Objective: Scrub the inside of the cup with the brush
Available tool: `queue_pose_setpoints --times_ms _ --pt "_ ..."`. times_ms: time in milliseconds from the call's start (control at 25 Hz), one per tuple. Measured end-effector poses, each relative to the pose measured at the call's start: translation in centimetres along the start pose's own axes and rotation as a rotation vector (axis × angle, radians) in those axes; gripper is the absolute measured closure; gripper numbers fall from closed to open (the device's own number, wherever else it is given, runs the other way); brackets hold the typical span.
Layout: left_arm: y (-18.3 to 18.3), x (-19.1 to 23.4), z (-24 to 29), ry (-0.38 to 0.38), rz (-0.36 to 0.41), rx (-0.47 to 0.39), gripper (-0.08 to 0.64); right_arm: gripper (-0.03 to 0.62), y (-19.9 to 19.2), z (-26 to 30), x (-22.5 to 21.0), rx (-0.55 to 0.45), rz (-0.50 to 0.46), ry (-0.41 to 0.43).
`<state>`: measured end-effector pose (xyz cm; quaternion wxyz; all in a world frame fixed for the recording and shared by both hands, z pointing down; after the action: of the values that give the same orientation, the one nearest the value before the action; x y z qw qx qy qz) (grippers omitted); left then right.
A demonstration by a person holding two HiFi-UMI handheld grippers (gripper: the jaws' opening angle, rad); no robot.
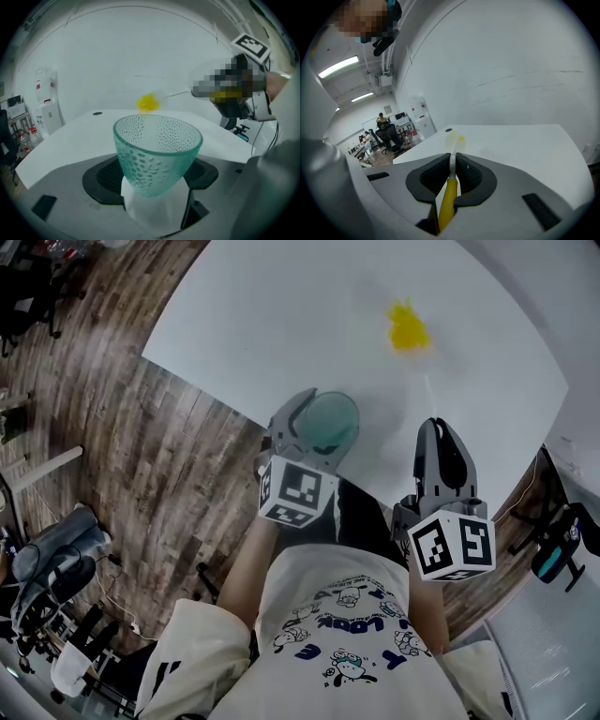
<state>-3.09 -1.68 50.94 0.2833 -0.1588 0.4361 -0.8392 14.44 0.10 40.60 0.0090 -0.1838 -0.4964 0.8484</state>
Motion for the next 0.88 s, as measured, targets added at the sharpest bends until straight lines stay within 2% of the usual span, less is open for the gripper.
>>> queue_pose_setpoints --times_ms 160,400,560,720,880 --pt "0.2 1.3 -1.2 0.051 -0.040 -0.006 0.187 0.548 0.7 -0.2 0.8 -0.021 -0.002 0.016" --pt "1.6 2.6 -3.3 0.086 -0.039 -0.057 0.187 0.548 1.9 -0.5 2.0 -0.061 0.016 0.069" --pt "2.4 3.4 -4.5 0.110 -0.034 -0.056 0.187 0.548 2.6 -1.1 2.7 -0.072 0.014 0.113" --pt "3.5 4.3 -5.6 0.099 -0.032 -0.068 0.187 0.548 3.1 -1.8 2.8 -0.072 0.047 0.173" --pt "4.7 4.7 -6.6 0.068 0.009 -0.060 0.187 0.548 3.5 -2.3 2.9 -0.061 0.072 0.230"
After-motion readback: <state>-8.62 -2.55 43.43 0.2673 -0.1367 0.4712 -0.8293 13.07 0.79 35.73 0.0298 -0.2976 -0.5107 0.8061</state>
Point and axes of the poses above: the fingertips, and each gripper's own axes: z forward along the fingers, x to its left, y out of its top, the point moved 7 cm from there along -z, backward along the fingers, and after that the axes turned 7 degrees about y, right-handed, at the moved point
